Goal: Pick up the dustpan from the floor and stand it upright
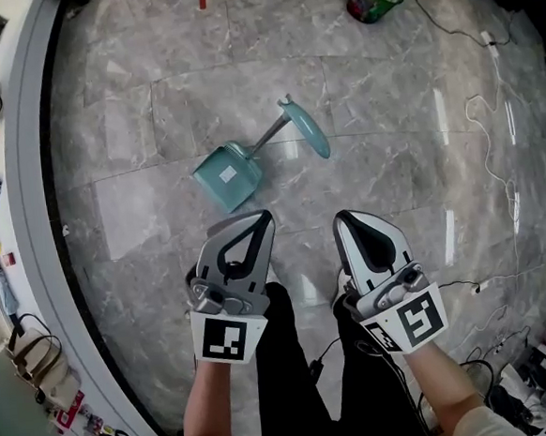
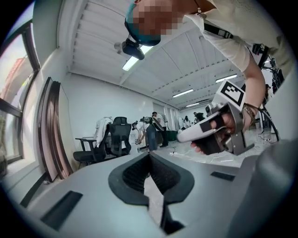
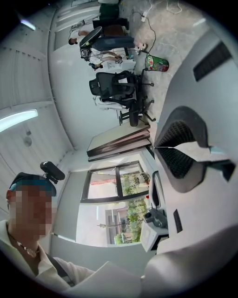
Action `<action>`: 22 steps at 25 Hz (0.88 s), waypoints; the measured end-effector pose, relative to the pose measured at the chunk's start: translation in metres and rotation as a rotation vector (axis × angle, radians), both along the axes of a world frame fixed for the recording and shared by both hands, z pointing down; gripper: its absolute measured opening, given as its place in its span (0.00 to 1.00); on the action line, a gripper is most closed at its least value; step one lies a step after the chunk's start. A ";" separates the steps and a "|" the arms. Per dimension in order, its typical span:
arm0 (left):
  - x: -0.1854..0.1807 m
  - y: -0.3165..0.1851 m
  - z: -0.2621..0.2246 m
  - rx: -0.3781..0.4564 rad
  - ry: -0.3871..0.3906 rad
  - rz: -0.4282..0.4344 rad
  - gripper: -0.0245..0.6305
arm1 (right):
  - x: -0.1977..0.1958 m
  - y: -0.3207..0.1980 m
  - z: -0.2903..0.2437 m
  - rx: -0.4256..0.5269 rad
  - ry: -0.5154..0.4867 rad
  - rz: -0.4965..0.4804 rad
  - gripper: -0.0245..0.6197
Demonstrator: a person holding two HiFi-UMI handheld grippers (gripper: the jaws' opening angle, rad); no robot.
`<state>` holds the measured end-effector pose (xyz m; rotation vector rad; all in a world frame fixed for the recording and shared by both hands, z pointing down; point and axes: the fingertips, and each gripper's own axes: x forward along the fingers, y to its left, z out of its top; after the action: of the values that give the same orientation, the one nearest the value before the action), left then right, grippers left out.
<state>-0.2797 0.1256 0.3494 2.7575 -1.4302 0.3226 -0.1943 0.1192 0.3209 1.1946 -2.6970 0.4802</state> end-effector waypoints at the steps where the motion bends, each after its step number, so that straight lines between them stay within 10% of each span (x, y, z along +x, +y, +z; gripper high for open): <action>1: 0.009 0.010 -0.018 -0.002 0.015 -0.015 0.05 | 0.006 0.004 -0.013 0.009 -0.013 -0.003 0.07; 7: 0.079 0.052 -0.157 0.007 0.195 -0.160 0.05 | 0.056 0.022 -0.153 0.187 -0.091 -0.123 0.07; 13: 0.187 0.096 -0.287 0.099 0.167 -0.149 0.05 | 0.148 0.074 -0.267 0.211 -0.086 -0.280 0.07; 22: 0.256 0.165 -0.380 0.185 0.182 -0.231 0.05 | 0.215 0.153 -0.338 0.334 -0.028 -0.366 0.07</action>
<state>-0.0238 0.2902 -0.0305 2.6298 -1.7848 -0.0679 0.0207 0.2717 -0.0174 0.7225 -3.0064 -0.0050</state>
